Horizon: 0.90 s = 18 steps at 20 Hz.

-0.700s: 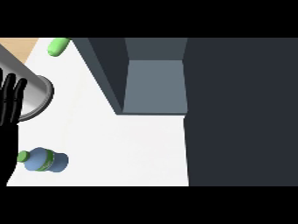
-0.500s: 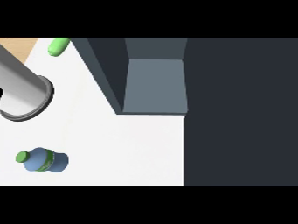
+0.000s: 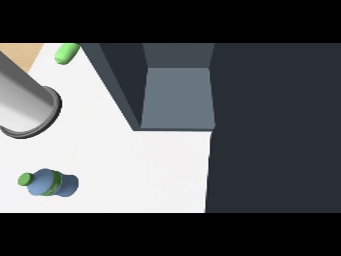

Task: Pick up the bottled water, place it into the cabinet and close the cabinet

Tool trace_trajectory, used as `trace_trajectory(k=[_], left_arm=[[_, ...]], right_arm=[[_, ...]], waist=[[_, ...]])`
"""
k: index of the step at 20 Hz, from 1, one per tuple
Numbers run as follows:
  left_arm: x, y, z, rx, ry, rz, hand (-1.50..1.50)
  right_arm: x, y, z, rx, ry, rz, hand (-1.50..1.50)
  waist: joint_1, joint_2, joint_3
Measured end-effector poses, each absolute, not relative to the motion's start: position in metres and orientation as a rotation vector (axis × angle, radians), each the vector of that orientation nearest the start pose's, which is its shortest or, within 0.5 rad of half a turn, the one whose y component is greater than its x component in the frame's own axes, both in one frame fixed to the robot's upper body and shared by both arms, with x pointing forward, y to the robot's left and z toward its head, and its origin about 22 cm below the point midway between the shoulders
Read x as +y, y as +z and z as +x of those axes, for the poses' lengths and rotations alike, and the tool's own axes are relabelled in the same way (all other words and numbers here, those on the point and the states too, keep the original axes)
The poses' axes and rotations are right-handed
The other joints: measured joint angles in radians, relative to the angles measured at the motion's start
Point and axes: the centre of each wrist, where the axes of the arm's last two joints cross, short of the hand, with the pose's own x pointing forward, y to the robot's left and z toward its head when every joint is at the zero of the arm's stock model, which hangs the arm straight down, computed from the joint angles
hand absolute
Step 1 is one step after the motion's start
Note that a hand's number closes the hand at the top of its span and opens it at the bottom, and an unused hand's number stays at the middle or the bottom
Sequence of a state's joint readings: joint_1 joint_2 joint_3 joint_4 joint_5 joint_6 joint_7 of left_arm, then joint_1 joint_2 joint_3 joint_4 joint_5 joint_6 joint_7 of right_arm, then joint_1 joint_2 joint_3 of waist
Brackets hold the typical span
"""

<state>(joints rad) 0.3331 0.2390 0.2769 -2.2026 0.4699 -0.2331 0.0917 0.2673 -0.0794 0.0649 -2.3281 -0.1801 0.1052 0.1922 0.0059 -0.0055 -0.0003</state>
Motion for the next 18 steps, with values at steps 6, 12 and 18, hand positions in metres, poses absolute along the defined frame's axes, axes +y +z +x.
trace_trajectory(k=[6,12,18], left_arm=[[0.334,0.12,0.104,-1.821,0.002,-0.056,-1.5],[0.338,0.115,0.089,-1.781,0.011,-0.014,-1.5],[0.35,0.094,0.087,-1.769,0.041,0.041,-1.5]], right_arm=[[-0.249,0.128,0.122,-1.843,0.077,0.18,-1.5],[-0.247,0.122,0.11,-1.815,0.069,0.201,-1.5],[-0.249,0.117,0.099,-1.801,0.072,0.191,-1.5]], waist=[[-0.002,0.001,0.0],[-0.006,0.002,0.0],[-0.012,0.002,0.0]])
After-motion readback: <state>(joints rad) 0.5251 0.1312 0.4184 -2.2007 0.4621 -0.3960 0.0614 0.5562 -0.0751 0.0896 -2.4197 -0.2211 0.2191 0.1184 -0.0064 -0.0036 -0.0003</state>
